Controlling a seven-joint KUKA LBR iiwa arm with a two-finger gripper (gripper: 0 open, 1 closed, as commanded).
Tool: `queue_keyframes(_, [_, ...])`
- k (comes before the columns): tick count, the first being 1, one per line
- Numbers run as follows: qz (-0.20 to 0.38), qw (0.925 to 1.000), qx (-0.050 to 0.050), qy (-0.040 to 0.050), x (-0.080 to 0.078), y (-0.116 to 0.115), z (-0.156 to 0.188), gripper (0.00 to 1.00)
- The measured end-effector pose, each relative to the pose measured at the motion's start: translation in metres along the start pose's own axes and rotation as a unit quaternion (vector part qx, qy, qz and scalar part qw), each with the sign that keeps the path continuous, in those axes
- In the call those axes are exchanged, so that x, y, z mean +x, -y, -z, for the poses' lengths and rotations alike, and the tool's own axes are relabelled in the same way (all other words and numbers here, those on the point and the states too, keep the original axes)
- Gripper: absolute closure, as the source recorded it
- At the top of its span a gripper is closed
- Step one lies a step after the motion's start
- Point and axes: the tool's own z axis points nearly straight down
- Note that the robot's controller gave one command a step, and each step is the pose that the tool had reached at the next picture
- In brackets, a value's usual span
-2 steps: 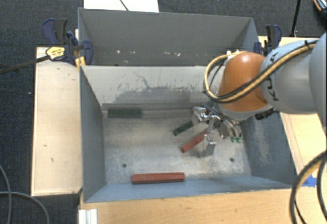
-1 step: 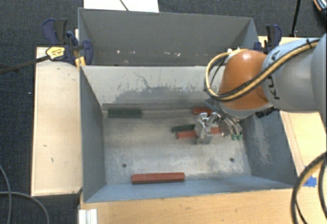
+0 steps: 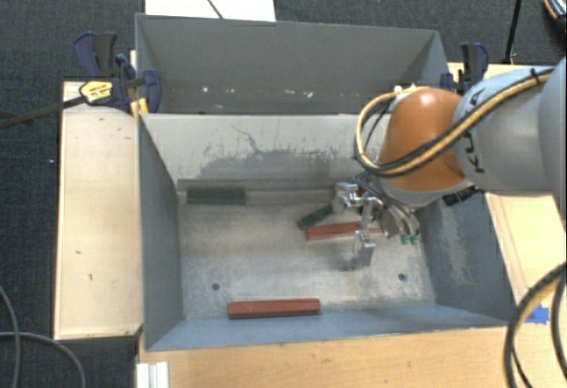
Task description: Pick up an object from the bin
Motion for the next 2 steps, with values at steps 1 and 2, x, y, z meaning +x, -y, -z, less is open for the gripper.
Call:
queue_keyframes(1, [0.000,1.0000,-0.001,0.0019,-0.0223,-0.0257,-0.0022,0.00])
queue_keyframes(2, [-0.001,1.0000,-0.001,0.0031,-0.0230,-0.0244,0.0005,1.00])
